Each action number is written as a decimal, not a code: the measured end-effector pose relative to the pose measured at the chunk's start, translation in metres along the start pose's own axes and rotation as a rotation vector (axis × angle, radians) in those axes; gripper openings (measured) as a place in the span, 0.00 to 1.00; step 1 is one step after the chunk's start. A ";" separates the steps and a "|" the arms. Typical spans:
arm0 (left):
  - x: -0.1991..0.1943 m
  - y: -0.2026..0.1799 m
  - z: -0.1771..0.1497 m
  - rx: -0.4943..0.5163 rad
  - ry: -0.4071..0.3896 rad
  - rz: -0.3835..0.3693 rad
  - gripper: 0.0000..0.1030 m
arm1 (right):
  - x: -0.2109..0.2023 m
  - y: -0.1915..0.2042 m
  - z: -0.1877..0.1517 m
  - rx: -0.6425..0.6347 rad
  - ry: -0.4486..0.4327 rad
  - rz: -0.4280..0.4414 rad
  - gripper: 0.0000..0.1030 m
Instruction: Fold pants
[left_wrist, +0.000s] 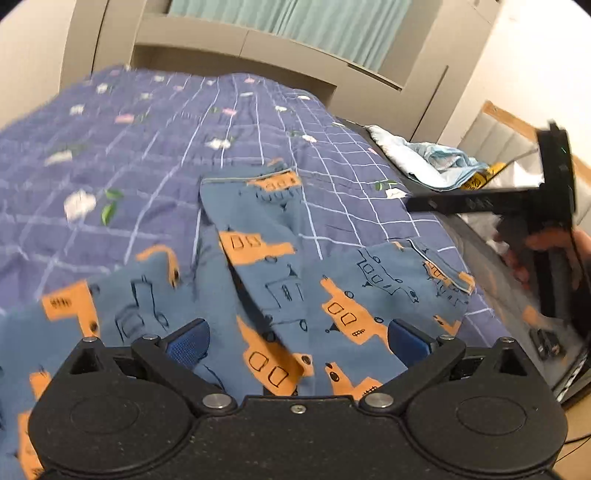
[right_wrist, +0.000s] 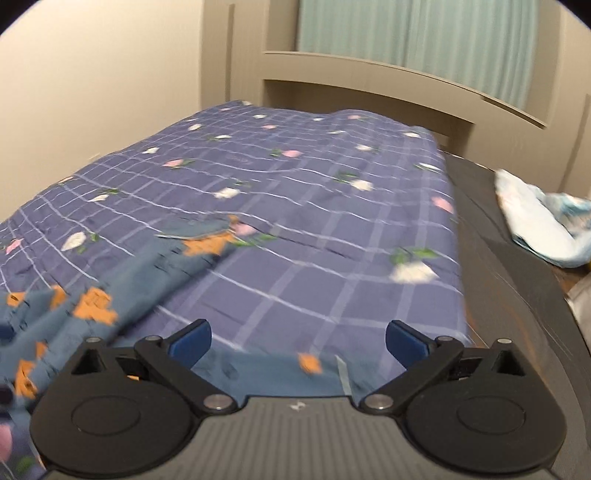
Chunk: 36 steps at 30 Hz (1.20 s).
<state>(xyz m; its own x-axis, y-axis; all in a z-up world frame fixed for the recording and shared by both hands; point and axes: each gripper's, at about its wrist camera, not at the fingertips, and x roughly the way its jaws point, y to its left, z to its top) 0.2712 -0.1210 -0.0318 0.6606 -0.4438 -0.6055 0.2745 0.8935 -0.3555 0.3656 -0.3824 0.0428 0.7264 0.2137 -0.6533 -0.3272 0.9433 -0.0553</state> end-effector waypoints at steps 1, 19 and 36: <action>0.001 0.003 -0.002 -0.015 -0.007 -0.014 0.99 | 0.007 0.009 0.009 -0.018 0.006 0.013 1.00; 0.026 0.056 -0.004 -0.276 -0.032 -0.222 0.67 | 0.138 0.194 0.104 -0.406 0.297 0.154 0.73; 0.031 0.062 -0.007 -0.325 0.024 -0.211 0.00 | 0.167 0.219 0.090 -0.448 0.348 0.067 0.02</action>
<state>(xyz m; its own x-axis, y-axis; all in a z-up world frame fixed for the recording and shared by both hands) 0.3034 -0.0798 -0.0777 0.5956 -0.6203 -0.5104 0.1637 0.7158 -0.6789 0.4696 -0.1174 -0.0101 0.4785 0.1015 -0.8722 -0.6447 0.7150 -0.2705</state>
